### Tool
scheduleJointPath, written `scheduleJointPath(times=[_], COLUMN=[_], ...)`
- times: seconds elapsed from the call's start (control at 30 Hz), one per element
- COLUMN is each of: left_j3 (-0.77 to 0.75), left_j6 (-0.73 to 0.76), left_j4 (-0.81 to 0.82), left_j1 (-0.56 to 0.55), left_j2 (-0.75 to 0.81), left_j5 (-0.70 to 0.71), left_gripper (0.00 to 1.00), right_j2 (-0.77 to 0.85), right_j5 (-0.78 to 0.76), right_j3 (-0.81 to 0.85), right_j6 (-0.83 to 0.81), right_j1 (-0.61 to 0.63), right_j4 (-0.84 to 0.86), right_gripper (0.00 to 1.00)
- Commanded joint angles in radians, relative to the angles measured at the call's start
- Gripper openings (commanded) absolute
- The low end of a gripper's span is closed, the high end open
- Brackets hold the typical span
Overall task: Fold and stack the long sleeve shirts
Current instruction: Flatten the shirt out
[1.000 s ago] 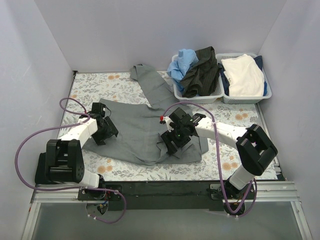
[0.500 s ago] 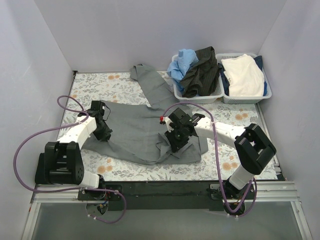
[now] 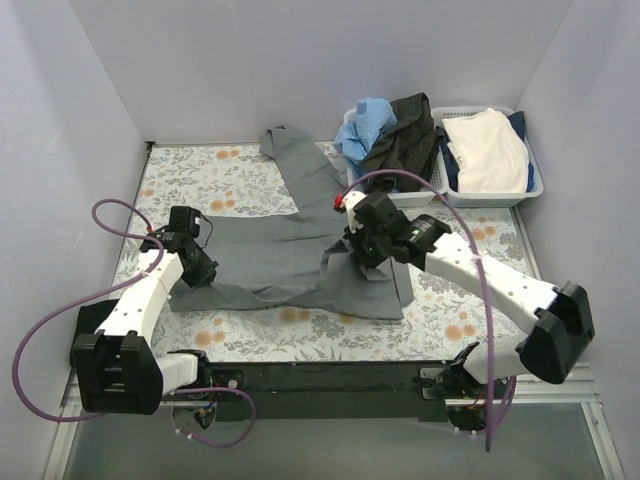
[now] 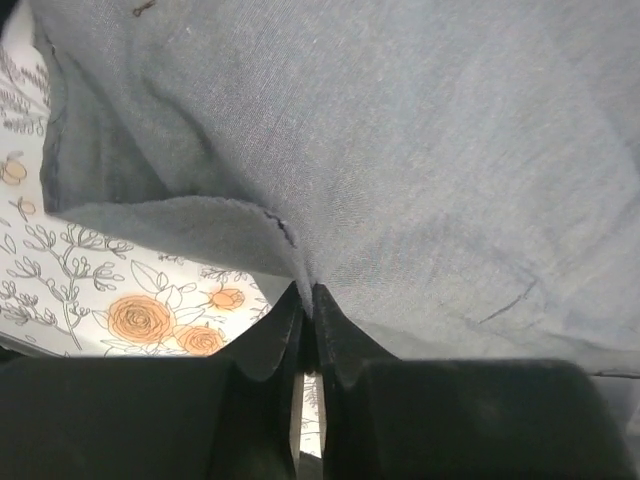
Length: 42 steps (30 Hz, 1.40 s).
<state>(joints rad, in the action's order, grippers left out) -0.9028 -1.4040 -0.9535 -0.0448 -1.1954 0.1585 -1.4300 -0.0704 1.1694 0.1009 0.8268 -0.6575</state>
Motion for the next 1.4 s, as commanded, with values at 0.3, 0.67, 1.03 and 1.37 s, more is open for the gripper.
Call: scheduleJointPath(times=[0.3, 0.67, 1.03, 1.37], left_j3=[0.068, 0.071, -0.013, -0.220], left_j6=[-0.078, -0.112, -0.150, -0.193], left_j4=[0.018, -0.085, -0.244, -0.347], left_j1=[0.003, 0.003, 0.003, 0.003], left_j2=[-0.012, 0.052, 0.140, 0.192], left_j5=[-0.037, 0.024, 0.134, 0.378], left_gripper=[0.38, 0.21, 0.00, 0.00], right_j2=[0.148, 0.167, 0.169, 0.213], right_j5=[-0.141, -0.109, -0.077, -0.083], right_j3=[0.055, 0.007, -0.001, 0.038], right_j6=[-0.047, -0.017, 0.005, -0.035], right_j1=[-0.002, -0.002, -0.002, -0.002], right_j4=[-0.030, -0.022, -0.022, -0.005], right_gripper=[0.01, 0.01, 0.01, 0.01])
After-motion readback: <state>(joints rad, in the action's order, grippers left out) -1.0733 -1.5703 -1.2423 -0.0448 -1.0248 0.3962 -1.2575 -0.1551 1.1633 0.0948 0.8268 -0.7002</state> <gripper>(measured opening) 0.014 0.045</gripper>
